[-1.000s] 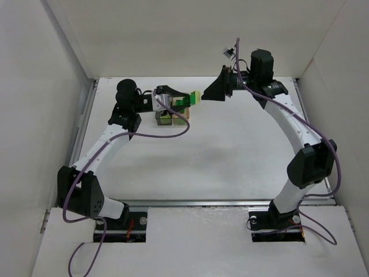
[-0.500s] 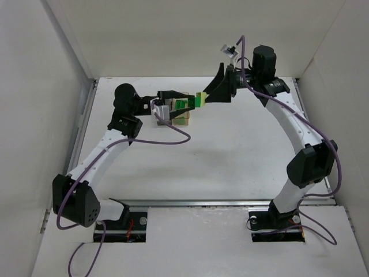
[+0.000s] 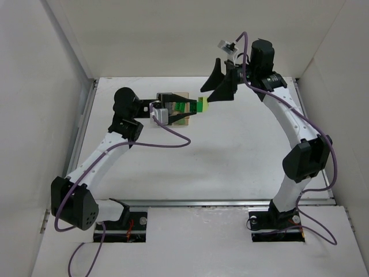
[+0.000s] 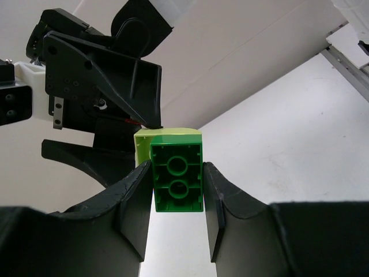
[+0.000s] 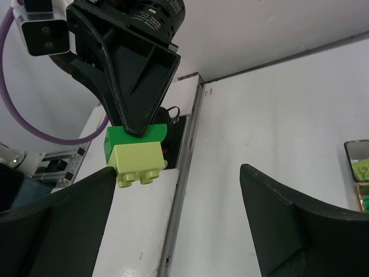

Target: Sort the legos into containers by color

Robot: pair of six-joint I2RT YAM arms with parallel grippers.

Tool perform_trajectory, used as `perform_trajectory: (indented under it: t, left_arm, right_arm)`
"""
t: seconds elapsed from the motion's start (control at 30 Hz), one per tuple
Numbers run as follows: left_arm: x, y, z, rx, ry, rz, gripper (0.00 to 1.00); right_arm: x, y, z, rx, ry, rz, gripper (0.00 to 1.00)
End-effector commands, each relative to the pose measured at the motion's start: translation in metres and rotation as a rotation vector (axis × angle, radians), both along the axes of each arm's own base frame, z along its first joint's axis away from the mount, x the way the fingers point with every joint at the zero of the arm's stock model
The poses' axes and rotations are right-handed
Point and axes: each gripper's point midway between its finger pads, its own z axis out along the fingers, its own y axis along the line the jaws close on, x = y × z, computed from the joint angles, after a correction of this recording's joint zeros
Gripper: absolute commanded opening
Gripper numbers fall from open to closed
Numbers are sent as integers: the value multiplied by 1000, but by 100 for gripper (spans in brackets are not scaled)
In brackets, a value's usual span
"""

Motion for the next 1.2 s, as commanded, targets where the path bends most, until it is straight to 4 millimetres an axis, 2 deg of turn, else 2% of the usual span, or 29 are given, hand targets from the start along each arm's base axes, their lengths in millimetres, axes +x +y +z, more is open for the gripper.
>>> perform_trajectory:
  t: [0.0,0.3,0.47,0.6,0.63,0.7,0.73,0.8,0.87,0.93,0.97,1.0,1.03,1.17]
  left_arm:
    - [-21,-2,18,-28,-98,-60,0]
    - [-15,-3,17,-32,-96,-41,0]
    - [-15,-3,13,-29,-97,-40,0]
    - [-13,-3,14,-33,-95,-30,0]
    - [-15,-2,17,-37,-103,-30,0]
    - [-15,-2,17,-37,-103,-30,0]
    - [-15,-2,17,-37,-103,-30,0]
    - [-14,0,22,-49,-108,-7,0]
    - [-12,1,22,-56,-104,13,0]
    - [-9,2,22,-67,-85,47,0]
    - [-6,6,22,-70,-82,69,0]
    - [-1,13,21,-77,-77,107,0]
    - [5,15,17,-78,-50,133,0]
    - [32,36,19,-110,19,324,0]
  right_arm:
    - [-29,-3,15,45,-91,167,92]
    - [-47,-1,22,44,-87,188,92]
    - [-56,4,19,38,-64,211,85]
    - [-61,6,18,37,-58,220,66]
    - [-64,4,21,40,-68,220,56]
    - [-64,4,19,37,-59,220,44]
    - [-64,4,19,35,-51,220,28]
    - [-64,4,19,35,-50,220,17]
    - [-61,6,8,26,-17,220,6]
    - [-52,1,5,21,-8,180,1]
    - [-48,3,-4,11,19,162,0]
    - [-42,-1,-4,5,28,119,0]
    - [-27,-3,-10,-7,39,39,0]
    - [4,-4,-27,-39,78,-115,0]
